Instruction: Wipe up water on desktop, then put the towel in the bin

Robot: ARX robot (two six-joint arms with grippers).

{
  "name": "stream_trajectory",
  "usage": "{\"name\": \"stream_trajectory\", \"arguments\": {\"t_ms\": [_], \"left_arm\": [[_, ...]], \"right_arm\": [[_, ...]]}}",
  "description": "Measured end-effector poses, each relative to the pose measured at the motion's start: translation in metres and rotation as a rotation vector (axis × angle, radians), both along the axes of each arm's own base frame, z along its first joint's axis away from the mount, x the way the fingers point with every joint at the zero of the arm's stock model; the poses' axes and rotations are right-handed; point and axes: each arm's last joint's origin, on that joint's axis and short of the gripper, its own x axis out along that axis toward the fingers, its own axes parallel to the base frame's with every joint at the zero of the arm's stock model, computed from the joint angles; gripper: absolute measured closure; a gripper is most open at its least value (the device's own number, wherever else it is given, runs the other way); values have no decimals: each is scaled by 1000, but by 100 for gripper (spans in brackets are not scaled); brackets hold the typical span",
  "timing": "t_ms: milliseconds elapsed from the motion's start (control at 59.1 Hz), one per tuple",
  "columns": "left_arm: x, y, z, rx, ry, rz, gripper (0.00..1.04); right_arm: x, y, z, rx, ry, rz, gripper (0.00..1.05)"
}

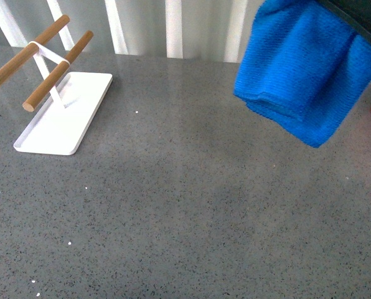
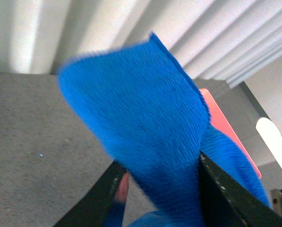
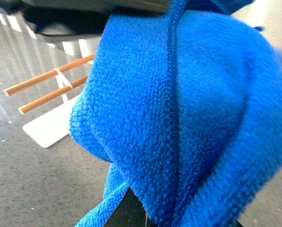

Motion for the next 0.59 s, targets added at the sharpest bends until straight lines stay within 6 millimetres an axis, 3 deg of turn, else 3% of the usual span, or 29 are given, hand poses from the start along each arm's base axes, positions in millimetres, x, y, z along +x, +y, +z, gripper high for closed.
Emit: {"name": "stream_trajectory", "arguments": {"t_ms": [203,321,592], "left_arm": [[21,55,1,12,-8,117,32],[11,115,1,53,-36,169,6],[-65,188,-4,133,-113,160,7]], "right_arm": [[1,-29,1,-24,17,-111,99],[0,-45,0,-36,37,-172,99],[1,-54,-5,-55,59,-228,99]]}}
